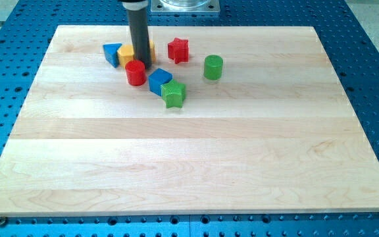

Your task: Slide the hexagon to the top left of the triangle

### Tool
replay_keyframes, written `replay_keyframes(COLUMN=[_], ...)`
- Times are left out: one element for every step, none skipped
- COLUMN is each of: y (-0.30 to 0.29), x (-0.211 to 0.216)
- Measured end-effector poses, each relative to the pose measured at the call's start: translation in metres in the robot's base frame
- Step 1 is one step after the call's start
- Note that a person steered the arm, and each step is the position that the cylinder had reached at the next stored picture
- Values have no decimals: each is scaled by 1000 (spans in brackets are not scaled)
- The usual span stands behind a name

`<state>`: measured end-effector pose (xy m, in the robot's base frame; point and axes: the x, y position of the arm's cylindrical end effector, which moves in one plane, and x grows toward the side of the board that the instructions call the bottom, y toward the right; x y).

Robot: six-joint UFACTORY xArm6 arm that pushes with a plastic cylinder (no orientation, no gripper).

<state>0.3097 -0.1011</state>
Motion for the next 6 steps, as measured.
replay_keyframes(y=[-40,-57,-107,-97,-37,-38], x=[0,17,51,14,-20,-55])
